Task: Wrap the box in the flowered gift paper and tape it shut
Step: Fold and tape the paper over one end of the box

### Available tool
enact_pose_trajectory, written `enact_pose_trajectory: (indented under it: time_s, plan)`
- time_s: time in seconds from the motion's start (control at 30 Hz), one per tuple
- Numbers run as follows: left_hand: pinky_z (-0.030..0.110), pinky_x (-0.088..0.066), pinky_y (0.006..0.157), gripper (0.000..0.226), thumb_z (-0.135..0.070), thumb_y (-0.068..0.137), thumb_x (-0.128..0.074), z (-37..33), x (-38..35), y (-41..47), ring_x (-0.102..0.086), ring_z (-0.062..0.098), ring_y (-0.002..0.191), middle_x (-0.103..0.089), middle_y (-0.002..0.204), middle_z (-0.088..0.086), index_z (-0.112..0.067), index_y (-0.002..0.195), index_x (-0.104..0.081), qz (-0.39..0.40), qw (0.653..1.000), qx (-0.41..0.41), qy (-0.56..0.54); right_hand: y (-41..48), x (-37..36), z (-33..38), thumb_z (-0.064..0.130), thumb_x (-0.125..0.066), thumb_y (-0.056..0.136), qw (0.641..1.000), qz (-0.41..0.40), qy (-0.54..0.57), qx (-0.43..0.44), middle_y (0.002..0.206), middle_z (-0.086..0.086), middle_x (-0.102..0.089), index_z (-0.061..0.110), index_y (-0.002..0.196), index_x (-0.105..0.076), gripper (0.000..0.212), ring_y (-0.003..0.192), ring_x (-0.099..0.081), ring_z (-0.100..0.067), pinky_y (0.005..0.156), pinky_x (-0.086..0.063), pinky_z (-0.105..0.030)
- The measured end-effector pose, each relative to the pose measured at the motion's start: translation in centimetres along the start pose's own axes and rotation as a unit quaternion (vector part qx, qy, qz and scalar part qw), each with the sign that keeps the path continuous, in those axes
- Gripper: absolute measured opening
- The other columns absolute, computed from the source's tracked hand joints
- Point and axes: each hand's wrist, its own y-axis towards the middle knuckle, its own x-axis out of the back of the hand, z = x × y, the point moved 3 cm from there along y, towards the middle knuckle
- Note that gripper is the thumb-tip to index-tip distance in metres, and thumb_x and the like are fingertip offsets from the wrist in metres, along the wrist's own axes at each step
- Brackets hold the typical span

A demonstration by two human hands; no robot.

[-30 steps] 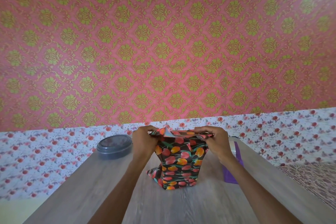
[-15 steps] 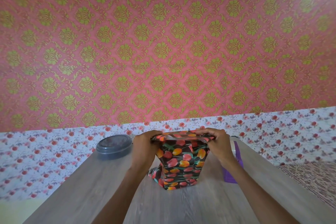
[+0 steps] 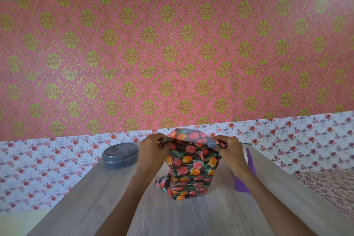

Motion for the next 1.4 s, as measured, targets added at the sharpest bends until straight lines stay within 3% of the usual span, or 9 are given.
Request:
enact_pose_trajectory:
  time_s: [0.17,0.4,0.57,0.7,0.83,0.93,1.07,1.23,1.4]
  plan:
    - [0.017,-0.051,0.065,0.019,-0.002,0.082,-0.069,-0.2,1.0,0.9,-0.067,0.008,0.075,-0.076,0.085,-0.003,-0.015,0.093,-0.079,0.014,0.999,0.027,-0.010,-0.3,0.1,0.4,0.001,-0.075,0.081,1.000,-0.027,0.000,-0.002,0.089,0.011,-0.070,0.014,0.103,-0.076,0.026,0.084,-0.062,0.004,0.080,-0.056,-0.025]
    - [0.021,-0.028,0.044,0.014,-0.002,0.076,-0.065,-0.3,0.5,0.7,-0.059,0.015,0.056,-0.063,0.058,-0.003,-0.014,0.071,-0.069,-0.056,0.993,0.065,0.083,-0.2,-0.2,1.3,0.012,-0.080,0.079,0.999,-0.048,0.003,0.021,0.067,0.011,-0.070,0.018,0.086,-0.076,0.010,0.062,-0.065,-0.005,0.052,-0.049,-0.014]
    - [0.023,-0.027,0.044,0.019,-0.006,0.080,-0.066,-0.2,0.2,0.9,-0.056,0.013,0.056,-0.059,0.058,-0.003,-0.018,0.068,-0.059,-0.062,0.992,0.069,0.089,0.0,-0.4,1.1,0.028,-0.084,0.075,0.999,-0.024,0.003,0.027,0.064,0.005,-0.071,0.023,0.075,-0.075,0.010,0.064,-0.070,-0.017,0.058,-0.054,-0.036]
    - [0.024,-0.029,0.046,0.017,-0.010,0.082,-0.066,0.2,-0.2,0.8,-0.057,0.016,0.060,-0.063,0.064,-0.003,-0.020,0.071,-0.057,-0.077,0.990,0.062,0.104,0.3,-0.4,1.2,0.032,-0.082,0.077,0.996,-0.068,-0.033,0.038,0.047,0.013,-0.057,0.031,0.060,-0.064,0.025,0.046,-0.052,-0.005,0.045,-0.035,-0.021]
    - [0.034,-0.049,0.065,0.026,-0.008,0.081,-0.071,-0.9,-0.4,-0.4,-0.059,0.023,0.092,-0.064,0.106,0.004,-0.016,0.104,-0.060,-0.136,0.983,0.008,0.121,0.2,-0.9,1.3,0.036,-0.080,0.080,0.996,-0.073,-0.033,0.037,0.050,0.009,-0.059,0.020,0.066,-0.070,0.023,0.046,-0.051,-0.010,0.048,-0.034,-0.027]
    - [0.040,-0.054,0.067,0.033,-0.002,0.077,-0.076,-2.3,-1.0,-2.6,-0.057,0.026,0.086,-0.057,0.102,0.009,-0.010,0.103,-0.057,-0.188,0.967,-0.130,0.112,0.3,-1.1,1.7,0.040,-0.077,0.081,0.996,-0.075,-0.045,0.030,0.056,0.007,-0.064,0.017,0.074,-0.073,0.025,0.049,-0.058,-0.014,0.047,-0.039,-0.029]
    - [0.032,-0.053,0.061,0.016,-0.003,0.085,-0.067,-3.1,-3.9,-4.8,-0.056,0.014,0.079,-0.057,0.097,-0.001,-0.014,0.098,-0.062,-0.018,0.951,-0.290,0.103,0.5,-1.4,1.9,0.037,-0.077,0.082,0.995,-0.072,-0.060,0.033,0.064,0.007,-0.068,0.015,0.078,-0.074,0.023,0.060,-0.064,-0.012,0.052,-0.046,-0.032]
    - [0.036,-0.034,0.114,0.041,-0.022,0.102,-0.040,-2.3,-6.4,-3.8,-0.040,0.017,0.132,-0.045,0.143,-0.004,-0.021,0.143,-0.043,0.126,0.959,-0.204,0.149,0.5,-1.5,1.7,0.021,-0.077,0.083,0.996,-0.050,-0.064,0.030,0.072,0.006,-0.069,0.014,0.087,-0.075,0.008,0.069,-0.065,-0.013,0.060,-0.046,-0.027]
    - [0.041,-0.017,0.122,0.044,-0.024,0.101,-0.032,-2.7,-7.1,-3.6,-0.027,0.018,0.143,-0.035,0.152,-0.005,-0.023,0.145,-0.033,0.175,0.949,-0.168,0.200,0.9,-1.5,1.0,0.024,-0.074,0.086,0.992,-0.044,-0.116,0.034,0.082,0.001,-0.074,0.012,0.095,-0.076,0.015,0.073,-0.069,-0.016,0.062,-0.049,-0.028]
